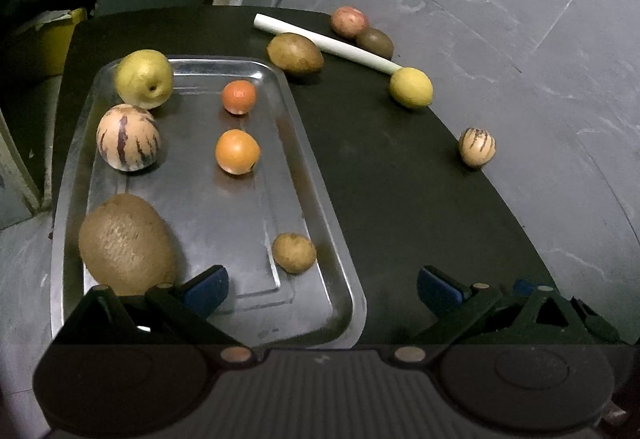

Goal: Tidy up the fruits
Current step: 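Move both tools back toward the fruits by the wall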

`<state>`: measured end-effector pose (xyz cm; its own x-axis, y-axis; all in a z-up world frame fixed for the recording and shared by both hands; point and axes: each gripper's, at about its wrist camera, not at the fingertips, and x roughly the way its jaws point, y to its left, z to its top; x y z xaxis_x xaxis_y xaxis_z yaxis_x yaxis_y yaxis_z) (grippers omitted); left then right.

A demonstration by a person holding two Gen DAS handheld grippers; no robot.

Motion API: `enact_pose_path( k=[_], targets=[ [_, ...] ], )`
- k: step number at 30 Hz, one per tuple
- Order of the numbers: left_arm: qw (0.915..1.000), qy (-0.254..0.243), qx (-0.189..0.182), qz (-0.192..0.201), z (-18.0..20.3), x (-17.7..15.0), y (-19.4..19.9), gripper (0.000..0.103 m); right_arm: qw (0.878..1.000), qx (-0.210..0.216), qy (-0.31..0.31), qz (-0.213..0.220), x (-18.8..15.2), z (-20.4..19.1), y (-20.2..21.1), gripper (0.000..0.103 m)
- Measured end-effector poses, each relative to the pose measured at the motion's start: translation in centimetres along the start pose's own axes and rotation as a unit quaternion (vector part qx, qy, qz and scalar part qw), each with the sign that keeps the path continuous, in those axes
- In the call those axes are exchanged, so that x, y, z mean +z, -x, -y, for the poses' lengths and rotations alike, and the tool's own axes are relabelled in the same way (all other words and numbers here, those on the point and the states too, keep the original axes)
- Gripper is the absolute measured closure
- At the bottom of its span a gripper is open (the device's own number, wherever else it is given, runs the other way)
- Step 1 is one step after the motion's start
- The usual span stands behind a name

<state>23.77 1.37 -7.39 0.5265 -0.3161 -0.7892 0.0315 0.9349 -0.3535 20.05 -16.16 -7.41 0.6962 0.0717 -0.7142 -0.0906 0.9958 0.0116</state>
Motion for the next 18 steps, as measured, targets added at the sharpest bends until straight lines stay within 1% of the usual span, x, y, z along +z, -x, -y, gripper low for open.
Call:
enact_pose_path(
  k=[5, 10, 14, 18],
  targets=[
    [1.0, 0.006, 0.003, 0.006, 0.3, 0.6, -0.4, 0.001, 1.0, 0.011, 0.007, -0.001, 0.6, 0.3, -0.7, 0.001],
    [0.9997, -0.002, 0.007, 0.021, 0.6, 2.0, -0.6, 0.001, 1.0, 0.019, 0.019, 0.014, 1.6, 0.3, -1.3, 0.001],
    [0.999, -0.017, 0.012, 0.039, 0.5, 4.3, -1.0, 0.001, 0.998, 0.029, 0.038, 0.029, 3.1, 0.3, -2.2, 0.001],
    [0.9972, -0.045, 0.017, 0.057, 0.2, 7.7, -1.8, 0.001, 0.997, 0.038, 0.054, 0.047, 5.7, 0.6, -3.5, 0.001]
  ],
)
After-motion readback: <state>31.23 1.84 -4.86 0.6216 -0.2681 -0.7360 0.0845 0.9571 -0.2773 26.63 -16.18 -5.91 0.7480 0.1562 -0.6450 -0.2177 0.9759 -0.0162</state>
